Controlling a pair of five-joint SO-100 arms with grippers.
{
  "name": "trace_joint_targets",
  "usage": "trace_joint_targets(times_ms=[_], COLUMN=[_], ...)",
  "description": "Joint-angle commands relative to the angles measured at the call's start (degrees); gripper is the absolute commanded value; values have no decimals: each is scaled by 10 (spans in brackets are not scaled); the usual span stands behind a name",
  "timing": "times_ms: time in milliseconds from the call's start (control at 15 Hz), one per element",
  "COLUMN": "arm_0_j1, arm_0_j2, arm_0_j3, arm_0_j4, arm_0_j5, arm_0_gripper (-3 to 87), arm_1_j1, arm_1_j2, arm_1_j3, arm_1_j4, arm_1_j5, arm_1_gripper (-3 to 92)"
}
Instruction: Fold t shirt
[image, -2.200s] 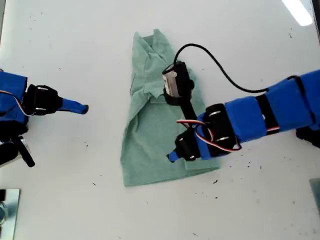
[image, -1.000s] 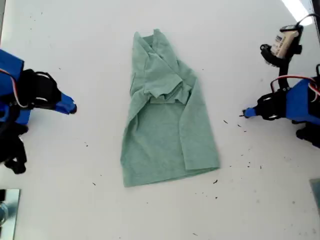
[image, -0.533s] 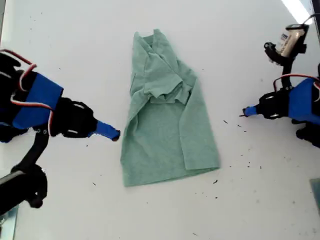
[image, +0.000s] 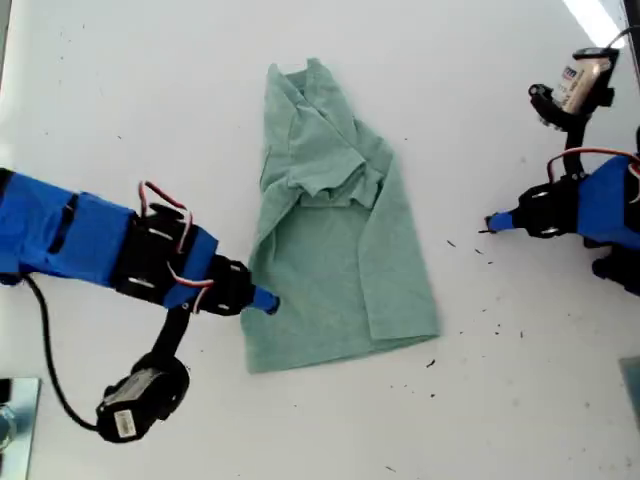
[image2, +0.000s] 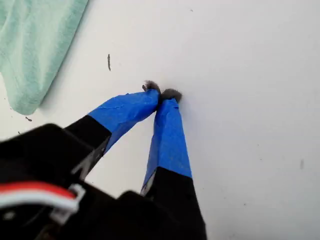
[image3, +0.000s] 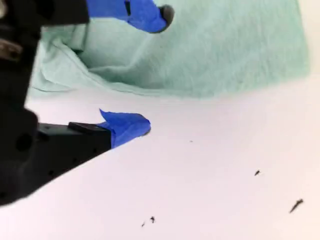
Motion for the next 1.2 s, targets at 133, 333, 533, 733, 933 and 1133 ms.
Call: trace_joint_targets(times_ms=[133,333,533,733,933,1133], arm_0_j1=[15,4,-28,-35,-40,-67], arm_0_j2=[-23,98,192,41,-112,-189], arm_0_j3=[0,-3,-13,-215,-418,-407], arm_0_j4=[-4,89,145,148,33,-91], arm_0_j5=[-39,-52,-32,18,76,91], arm_0_gripper=[-1,-2,-2,-2,-2,0], arm_1_j1=[-9,-11,-10,-11,-11,-11], arm_1_j2=[8,10,11,11,11,10], arm_1_j3=[23,23,23,23,23,23], arm_1_j4=[2,2,2,2,2,2], arm_1_j5=[-2,-4,-5,-4,-1,1], arm_1_gripper=[22,22,22,22,22,22])
